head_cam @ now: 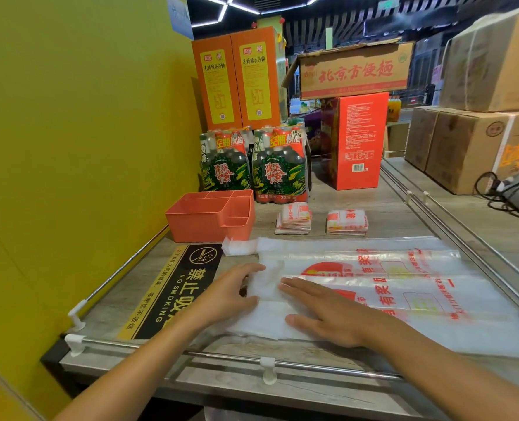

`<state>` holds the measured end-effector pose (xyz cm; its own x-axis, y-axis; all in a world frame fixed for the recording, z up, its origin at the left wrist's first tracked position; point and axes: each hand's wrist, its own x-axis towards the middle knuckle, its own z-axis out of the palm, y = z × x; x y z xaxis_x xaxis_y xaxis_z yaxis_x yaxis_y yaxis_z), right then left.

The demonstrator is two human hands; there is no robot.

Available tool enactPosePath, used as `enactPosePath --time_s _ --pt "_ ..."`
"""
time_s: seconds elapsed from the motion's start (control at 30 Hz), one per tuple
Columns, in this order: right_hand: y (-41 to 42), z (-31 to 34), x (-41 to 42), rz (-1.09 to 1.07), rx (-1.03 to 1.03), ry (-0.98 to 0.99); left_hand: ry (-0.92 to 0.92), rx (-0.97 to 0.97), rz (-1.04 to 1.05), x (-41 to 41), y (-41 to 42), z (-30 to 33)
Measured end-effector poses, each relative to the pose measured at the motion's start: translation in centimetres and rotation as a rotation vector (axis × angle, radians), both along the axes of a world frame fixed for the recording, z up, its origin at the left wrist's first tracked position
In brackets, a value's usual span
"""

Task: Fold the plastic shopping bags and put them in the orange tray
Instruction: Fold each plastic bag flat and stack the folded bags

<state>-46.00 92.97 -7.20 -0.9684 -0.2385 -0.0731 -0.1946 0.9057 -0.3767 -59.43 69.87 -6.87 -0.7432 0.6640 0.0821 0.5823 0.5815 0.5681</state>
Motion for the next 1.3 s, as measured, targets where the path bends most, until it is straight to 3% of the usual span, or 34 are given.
enactPosePath --time_s 0.23,0.43,0.6,0.73,0.87,1.1,1.23,1.3 --pt "-0.1 -0.2 -0.2 -0.074 -0.03 -0.007 0.183 -0.101 -0.194 0.3 -0.2 -0.3" --pt "0.0 -0.1 -0.3 -0.185 -0.169 0.101 0.175 -0.183 -0.264 0.4 0.1 -0.7" --pt "0.1 -0.4 -0.5 -0.095 -0.098 0.145 0.151 -0.2 -0.312 0.8 0.9 -0.7" --pt "0.1 -0.5 -0.4 0.001 0.062 0.081 0.188 -0.138 -0.186 0.8 0.4 -0.7" --pt "0.4 -0.7 -0.6 -0.034 0.042 0.092 0.235 -0.075 0.015 0.4 -0.3 -0.4" --pt "0.4 -0.9 -0.6 -0.04 0.032 0.081 -0.158 0.214 0.05 0.5 0.6 0.0" --pt "0.3 -0.5 -0.8 -0.085 0.018 0.117 -0.048 0.141 0.006 0.4 0.9 0.0" --pt "0.1 0.3 -0.9 -0.075 0.11 0.165 -0.004 0.062 -0.02 0.1 0.9 0.0"
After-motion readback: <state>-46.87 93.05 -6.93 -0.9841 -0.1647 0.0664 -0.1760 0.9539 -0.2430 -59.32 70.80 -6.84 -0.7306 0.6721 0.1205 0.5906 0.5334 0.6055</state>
